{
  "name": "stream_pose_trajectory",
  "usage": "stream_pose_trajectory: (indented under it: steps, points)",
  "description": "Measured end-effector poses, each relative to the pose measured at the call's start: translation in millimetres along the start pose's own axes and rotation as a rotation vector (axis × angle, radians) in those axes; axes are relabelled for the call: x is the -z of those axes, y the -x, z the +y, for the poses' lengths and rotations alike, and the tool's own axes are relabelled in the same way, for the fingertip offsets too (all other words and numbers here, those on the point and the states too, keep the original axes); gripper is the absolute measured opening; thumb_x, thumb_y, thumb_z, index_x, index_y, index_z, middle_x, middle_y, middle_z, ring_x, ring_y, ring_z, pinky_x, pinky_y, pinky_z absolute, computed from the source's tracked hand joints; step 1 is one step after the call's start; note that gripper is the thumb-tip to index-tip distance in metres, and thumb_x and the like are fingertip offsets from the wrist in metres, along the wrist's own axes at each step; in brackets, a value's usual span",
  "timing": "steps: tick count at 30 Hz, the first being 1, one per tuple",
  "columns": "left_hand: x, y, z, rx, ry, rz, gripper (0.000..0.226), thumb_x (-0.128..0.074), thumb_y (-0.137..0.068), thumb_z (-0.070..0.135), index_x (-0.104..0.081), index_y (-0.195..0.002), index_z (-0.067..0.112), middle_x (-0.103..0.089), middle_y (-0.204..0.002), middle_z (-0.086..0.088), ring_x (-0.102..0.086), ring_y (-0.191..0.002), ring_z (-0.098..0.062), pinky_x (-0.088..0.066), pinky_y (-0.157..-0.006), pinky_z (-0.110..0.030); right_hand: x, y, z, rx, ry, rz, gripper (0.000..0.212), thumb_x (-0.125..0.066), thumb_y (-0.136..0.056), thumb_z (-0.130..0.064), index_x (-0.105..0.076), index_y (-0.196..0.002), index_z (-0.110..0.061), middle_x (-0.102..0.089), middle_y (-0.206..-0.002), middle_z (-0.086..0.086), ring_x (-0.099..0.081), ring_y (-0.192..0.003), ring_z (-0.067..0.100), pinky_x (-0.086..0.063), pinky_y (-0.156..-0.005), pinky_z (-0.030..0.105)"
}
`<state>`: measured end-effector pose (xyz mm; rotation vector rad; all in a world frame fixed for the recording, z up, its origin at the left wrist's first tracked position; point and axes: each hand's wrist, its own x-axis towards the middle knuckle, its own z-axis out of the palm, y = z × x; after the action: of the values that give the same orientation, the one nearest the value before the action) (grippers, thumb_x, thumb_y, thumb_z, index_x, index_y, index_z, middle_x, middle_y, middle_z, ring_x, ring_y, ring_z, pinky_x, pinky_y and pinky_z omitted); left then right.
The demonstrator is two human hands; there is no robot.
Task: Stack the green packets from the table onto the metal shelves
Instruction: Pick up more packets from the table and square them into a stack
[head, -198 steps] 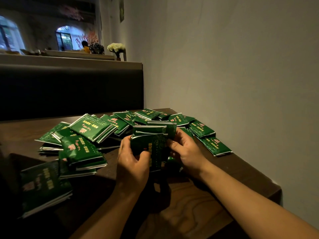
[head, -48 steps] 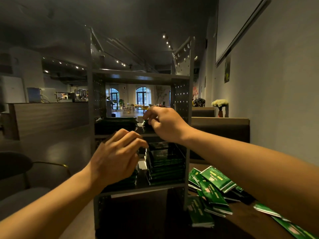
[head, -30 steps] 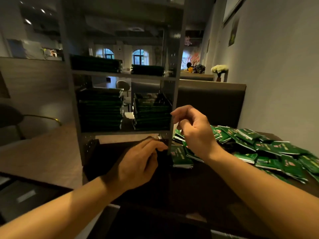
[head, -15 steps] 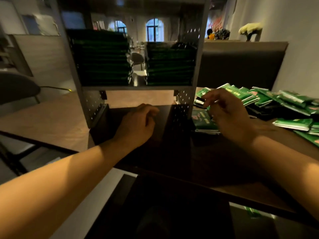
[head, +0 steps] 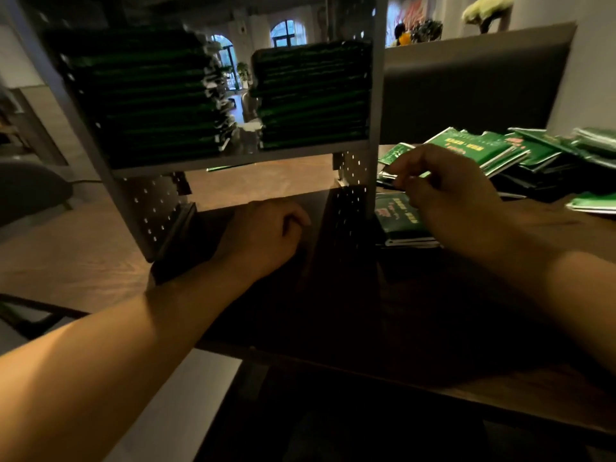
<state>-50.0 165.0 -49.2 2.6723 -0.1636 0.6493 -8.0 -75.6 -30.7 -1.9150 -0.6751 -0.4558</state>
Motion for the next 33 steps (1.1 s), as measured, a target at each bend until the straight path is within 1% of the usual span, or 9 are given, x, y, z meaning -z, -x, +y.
stream_pose_trajectory:
  steps: [3, 8, 12, 15, 19, 21, 24, 27, 33]
  points:
    - [2.0, 4.1, 10.0, -0.144, -0.012, -0.017, 0.021, -0.057, -0.087, 0.017, -0.071, -0.088, 0.033, -0.061, -0.086, 0.020, -0.051, -0.064, 0.009, -0.042, -0.066, -0.012, 5.4, 2.8, -1.7, -0.015, 0.019, -0.034, 0.037, -0.052, -0.093, -0.003, -0.059, -0.086, -0.038, -0.062, -0.088, -0.013, -0.052, -0.057, -0.009, -0.036, -0.053, 0.005]
    - [-1.7, 16.6, 43.9, -0.532, 0.077, 0.005, 0.020, -0.055, -0.078, 0.013, -0.073, -0.079, 0.021, -0.066, -0.081, 0.012, -0.063, -0.073, -0.002, -0.053, -0.067, -0.024, 29.5, 4.0, -7.3, -0.056, 0.122, -0.144, 0.025, -0.054, -0.095, -0.009, -0.063, -0.090, -0.032, -0.064, -0.095, -0.010, -0.052, -0.064, -0.016, -0.036, -0.058, 0.000]
    - [-15.8, 15.1, 80.1, -0.683, 0.083, 0.026, 0.019, -0.055, -0.079, 0.009, -0.071, -0.085, 0.016, -0.068, -0.087, 0.002, -0.063, -0.080, -0.012, -0.053, -0.069, -0.028, 53.3, 13.4, -6.4, -0.070, 0.389, -0.244, 0.017, -0.054, -0.096, -0.018, -0.062, -0.104, -0.031, -0.059, -0.114, -0.007, -0.055, -0.094, 0.000, -0.037, -0.072, 0.010]
    - [-35.6, -0.9, 111.2, -0.458, -0.051, -0.053, 0.031, -0.050, -0.086, 0.015, -0.060, -0.115, 0.022, -0.060, -0.116, 0.002, -0.050, -0.107, -0.010, -0.046, -0.086, -0.026, 67.5, 20.5, -7.8, -0.096, 0.682, -0.396, 0.031, -0.049, -0.099, -0.030, -0.053, -0.130, -0.029, -0.045, -0.139, -0.004, -0.043, -0.127, 0.019, -0.028, -0.085, 0.022]
    - [-62.1, -19.8, 127.6, -0.288, -0.082, -0.138, 0.036, -0.046, -0.094, 0.021, -0.049, -0.130, 0.025, -0.052, -0.133, 0.005, -0.044, -0.123, -0.012, -0.038, -0.102, -0.028, 73.3, 21.4, -2.2, -0.137, 0.753, -0.441, 0.034, -0.038, -0.102, -0.043, -0.049, -0.134, -0.036, -0.045, -0.141, -0.006, -0.048, -0.124, 0.018, -0.025, -0.063, 0.015]
    - [-66.1, -21.5, 128.3, -0.254, -0.116, -0.163, 0.032, -0.043, -0.096, 0.028, -0.052, -0.126, 0.027, -0.056, -0.126, 0.006, -0.050, -0.115, -0.012, -0.046, -0.096, -0.033, 66.5, 20.3, 9.3, -0.148, 0.695, -0.413, 0.031, -0.039, -0.101, -0.042, -0.054, -0.127, -0.033, -0.047, -0.135, -0.003, -0.050, -0.121, 0.020, -0.031, -0.065, 0.018]
    - [-68.0, -19.0, 132.5, -0.221, -0.094, -0.133, 0.029, -0.045, -0.095, 0.033, -0.055, -0.122, 0.030, -0.061, -0.117, 0.007, -0.056, -0.105, -0.012, -0.051, -0.086, -0.036, 61.7, 18.3, 26.0, -0.138, 0.614, -0.324, 0.029, -0.045, -0.098, -0.040, -0.059, -0.121, -0.028, -0.053, -0.123, 0.001, -0.053, -0.113, 0.023, -0.045, -0.087, 0.034]
    - [-66.9, -13.8, 134.0, -0.182, -0.018, -0.098, 0.028, -0.048, -0.094, 0.031, -0.058, -0.120, 0.032, -0.061, -0.116, 0.008, -0.056, -0.104, -0.011, -0.049, -0.087, -0.031, 64.8, 12.5, 35.9, -0.105, 0.593, -0.181, 0.024, -0.051, -0.095, -0.036, -0.063, -0.114, -0.026, -0.060, -0.112, 0.003, -0.057, -0.104, 0.024, -0.050, -0.084, 0.039]
    - [-61.8, -8.6, 139.4, -0.250, 0.024, -0.036, 0.020, -0.052, -0.094, 0.027, -0.065, -0.109, 0.030, -0.058, -0.097, 0.015, -0.046, -0.089, 0.000, -0.033, -0.079, -0.019, 71.1, 9.5, 45.1, -0.229, 0.557, -0.131, 0.018, -0.053, -0.096, -0.035, -0.065, -0.107, -0.029, -0.058, -0.103, 0.002, -0.054, -0.100, 0.022, -0.041, -0.076, 0.030]
